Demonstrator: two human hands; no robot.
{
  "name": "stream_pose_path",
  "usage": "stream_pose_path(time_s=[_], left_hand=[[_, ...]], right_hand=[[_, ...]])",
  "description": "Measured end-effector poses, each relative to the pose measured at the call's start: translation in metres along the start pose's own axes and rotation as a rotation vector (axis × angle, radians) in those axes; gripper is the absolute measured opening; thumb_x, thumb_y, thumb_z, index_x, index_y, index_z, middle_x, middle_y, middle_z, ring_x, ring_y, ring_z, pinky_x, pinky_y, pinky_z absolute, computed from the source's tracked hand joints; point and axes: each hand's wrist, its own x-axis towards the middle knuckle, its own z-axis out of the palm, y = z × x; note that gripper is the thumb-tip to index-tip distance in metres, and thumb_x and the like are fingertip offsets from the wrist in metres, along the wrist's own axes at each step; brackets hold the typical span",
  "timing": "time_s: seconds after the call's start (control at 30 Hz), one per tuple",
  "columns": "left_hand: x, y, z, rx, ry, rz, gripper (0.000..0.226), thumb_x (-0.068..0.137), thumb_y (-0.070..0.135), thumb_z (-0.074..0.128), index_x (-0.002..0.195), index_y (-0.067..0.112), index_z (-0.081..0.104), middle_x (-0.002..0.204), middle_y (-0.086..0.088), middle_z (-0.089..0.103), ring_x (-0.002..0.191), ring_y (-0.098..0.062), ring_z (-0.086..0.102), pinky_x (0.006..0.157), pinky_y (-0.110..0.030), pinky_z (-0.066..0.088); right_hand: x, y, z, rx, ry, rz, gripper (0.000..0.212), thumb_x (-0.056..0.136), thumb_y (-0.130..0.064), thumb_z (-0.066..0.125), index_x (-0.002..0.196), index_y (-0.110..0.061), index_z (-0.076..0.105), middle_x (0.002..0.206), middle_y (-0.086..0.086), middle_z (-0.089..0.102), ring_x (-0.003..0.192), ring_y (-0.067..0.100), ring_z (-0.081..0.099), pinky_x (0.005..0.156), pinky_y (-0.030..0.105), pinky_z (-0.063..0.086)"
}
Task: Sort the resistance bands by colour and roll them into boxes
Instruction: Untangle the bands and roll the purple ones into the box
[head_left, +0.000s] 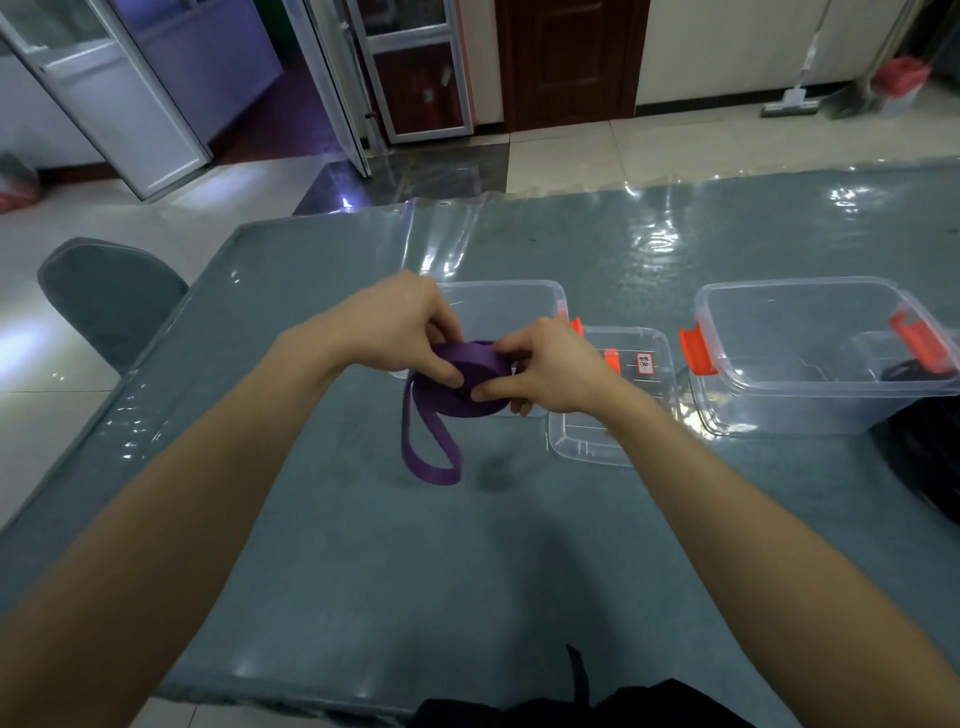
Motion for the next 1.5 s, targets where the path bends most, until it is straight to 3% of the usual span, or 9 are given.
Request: stream_pose_path(time_s=[0.2, 0.43, 0.57, 0.73, 0.87, 1.0, 1.23, 1.4, 1.5], left_hand=[[-0.023, -0.041, 0.032, -0.737, 0.187, -0.046, 0.054, 0.062, 0.045, 0.105, 0.110, 0.029, 0.086, 0.104, -0.003, 0.085, 0.100, -0.022, 0.083, 0.092, -0.031, 0.065], [-0.021, -0.037, 0.064, -0.895, 0.283, -0.083, 0.061, 0.060, 0.047, 0.105, 0.113, 0.024, 0.086, 0.108, -0.007, 0.085, 0.106, -0.024, 0.082, 0.100, -0.030, 0.062], [-0.025, -0.034, 0.045, -0.770, 0.221, -0.094, 0.050, 0.062, 0.047, 0.103, 0.105, 0.028, 0.087, 0.100, -0.002, 0.086, 0.099, -0.020, 0.083, 0.097, -0.032, 0.064], [-0.015, -0.026, 0.026, -0.386, 0.034, -0.124, 0.031, 0.069, 0.025, 0.102, 0.096, 0.031, 0.088, 0.087, 0.009, 0.084, 0.086, -0.010, 0.083, 0.093, -0.044, 0.066], [-0.012, -0.024, 0.019, -0.271, -0.020, -0.126, 0.027, 0.069, 0.028, 0.102, 0.090, 0.033, 0.087, 0.083, 0.013, 0.083, 0.083, -0.006, 0.082, 0.090, -0.046, 0.066], [-0.012, -0.024, 0.014, -0.237, -0.035, -0.118, 0.025, 0.068, 0.031, 0.102, 0.085, 0.039, 0.085, 0.080, 0.015, 0.082, 0.080, -0.004, 0.081, 0.088, -0.045, 0.066], [-0.009, -0.018, 0.004, -0.096, -0.054, -0.117, 0.025, 0.068, 0.036, 0.101, 0.076, 0.044, 0.080, 0.076, 0.021, 0.080, 0.076, 0.003, 0.078, 0.082, -0.041, 0.066], [-0.005, -0.007, -0.003, 0.104, -0.061, -0.075, 0.021, 0.068, 0.035, 0.100, 0.082, 0.036, 0.084, 0.071, 0.019, 0.078, 0.071, 0.003, 0.074, 0.071, -0.030, 0.060], [-0.001, -0.001, -0.005, 0.199, -0.065, -0.055, 0.025, 0.069, 0.037, 0.098, 0.090, 0.033, 0.086, 0.072, 0.020, 0.078, 0.074, 0.002, 0.074, 0.072, -0.031, 0.061]], right_hand=[[-0.009, 0.018, -0.007, 0.497, 0.084, 0.069, 0.031, 0.078, -0.017, 0.096, 0.105, -0.007, 0.084, 0.084, 0.017, 0.081, 0.063, 0.027, 0.077, 0.066, 0.034, 0.067], [-0.015, 0.031, 0.004, 0.797, 0.140, 0.058, 0.033, 0.074, -0.022, 0.095, 0.103, -0.011, 0.086, 0.095, 0.023, 0.081, 0.062, 0.029, 0.076, 0.064, 0.031, 0.065], [-0.016, 0.035, 0.010, 0.748, 0.016, 0.064, 0.035, 0.074, -0.032, 0.096, 0.106, -0.023, 0.085, 0.101, 0.014, 0.082, 0.066, 0.032, 0.078, 0.054, 0.032, 0.062], [-0.007, 0.025, -0.006, 0.416, 0.007, 0.080, 0.042, 0.072, -0.054, 0.096, 0.106, -0.036, 0.080, 0.109, -0.007, 0.081, 0.053, 0.029, 0.072, 0.039, 0.028, 0.036], [-0.003, 0.018, -0.004, 0.415, 0.013, 0.036, 0.017, 0.080, -0.031, 0.095, 0.091, -0.026, 0.083, 0.084, 0.006, 0.081, 0.049, 0.028, 0.071, 0.042, 0.030, 0.052], [-0.004, 0.017, 0.000, 0.418, -0.004, -0.005, 0.015, 0.089, -0.024, 0.088, 0.102, -0.019, 0.080, 0.068, 0.014, 0.076, 0.056, 0.028, 0.075, 0.055, 0.032, 0.061], [-0.001, 0.017, 0.006, 0.137, 0.007, -0.018, 0.027, 0.083, -0.027, 0.094, 0.104, -0.019, 0.079, 0.074, -0.005, 0.079, 0.061, 0.021, 0.078, 0.065, 0.043, 0.067], [0.002, 0.005, 0.005, -0.132, 0.030, -0.093, 0.056, 0.074, -0.056, 0.092, 0.121, -0.033, 0.073, 0.105, -0.020, 0.075, 0.054, 0.000, 0.071, 0.056, 0.019, 0.054], [0.008, -0.002, 0.008, -0.134, 0.009, -0.139, 0.026, 0.087, -0.040, 0.087, 0.107, -0.027, 0.075, 0.083, -0.012, 0.078, 0.052, 0.004, 0.072, 0.055, 0.019, 0.054]])
